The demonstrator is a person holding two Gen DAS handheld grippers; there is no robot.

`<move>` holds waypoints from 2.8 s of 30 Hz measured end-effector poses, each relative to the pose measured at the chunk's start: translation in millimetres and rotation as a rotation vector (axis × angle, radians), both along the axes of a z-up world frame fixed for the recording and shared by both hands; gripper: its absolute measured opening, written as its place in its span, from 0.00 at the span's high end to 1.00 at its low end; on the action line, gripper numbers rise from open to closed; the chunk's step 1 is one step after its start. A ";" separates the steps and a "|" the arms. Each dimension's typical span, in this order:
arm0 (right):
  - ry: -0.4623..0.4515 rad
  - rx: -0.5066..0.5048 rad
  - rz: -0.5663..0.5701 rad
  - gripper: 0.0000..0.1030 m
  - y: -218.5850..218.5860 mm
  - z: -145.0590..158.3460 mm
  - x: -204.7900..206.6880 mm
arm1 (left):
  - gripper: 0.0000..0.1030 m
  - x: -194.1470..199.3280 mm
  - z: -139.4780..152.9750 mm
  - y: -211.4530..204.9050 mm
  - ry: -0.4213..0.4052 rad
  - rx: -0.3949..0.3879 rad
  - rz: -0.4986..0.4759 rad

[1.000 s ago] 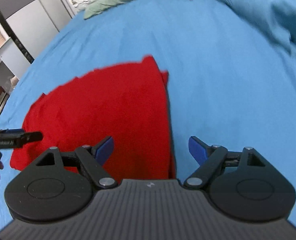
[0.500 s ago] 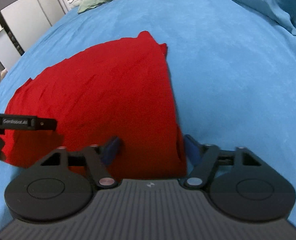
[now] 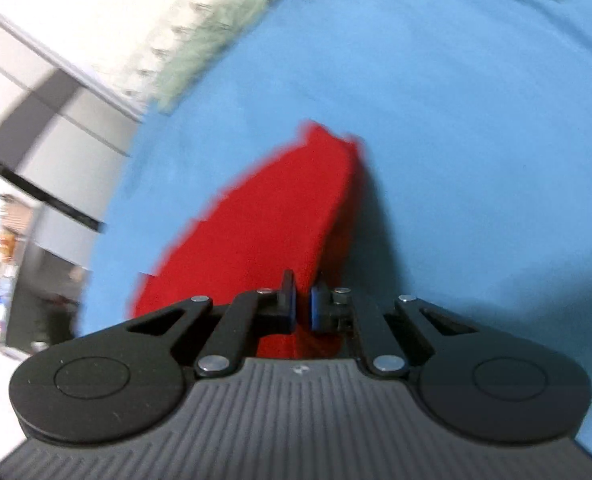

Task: Fold small clothes

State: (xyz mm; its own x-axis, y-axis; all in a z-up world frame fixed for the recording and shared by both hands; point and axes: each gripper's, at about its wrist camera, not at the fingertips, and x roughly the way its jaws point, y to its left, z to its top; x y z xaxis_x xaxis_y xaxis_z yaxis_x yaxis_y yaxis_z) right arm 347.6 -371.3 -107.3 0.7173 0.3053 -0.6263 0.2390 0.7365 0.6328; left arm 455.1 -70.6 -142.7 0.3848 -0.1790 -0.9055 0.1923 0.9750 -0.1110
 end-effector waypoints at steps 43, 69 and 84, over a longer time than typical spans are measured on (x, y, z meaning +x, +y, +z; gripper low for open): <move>-0.017 -0.451 0.408 0.05 217.3 -43.1 -49.3 | 0.91 -83.9 26.1 193.0 -0.158 -0.134 0.254; 0.012 -0.724 0.229 0.08 222.4 -73.6 -41.4 | 0.81 -93.2 3.7 199.7 -0.178 -0.011 0.201; 0.061 -0.343 0.477 0.00 172.1 8.9 13.7 | 0.01 -66.4 59.3 210.6 -0.260 -0.032 0.168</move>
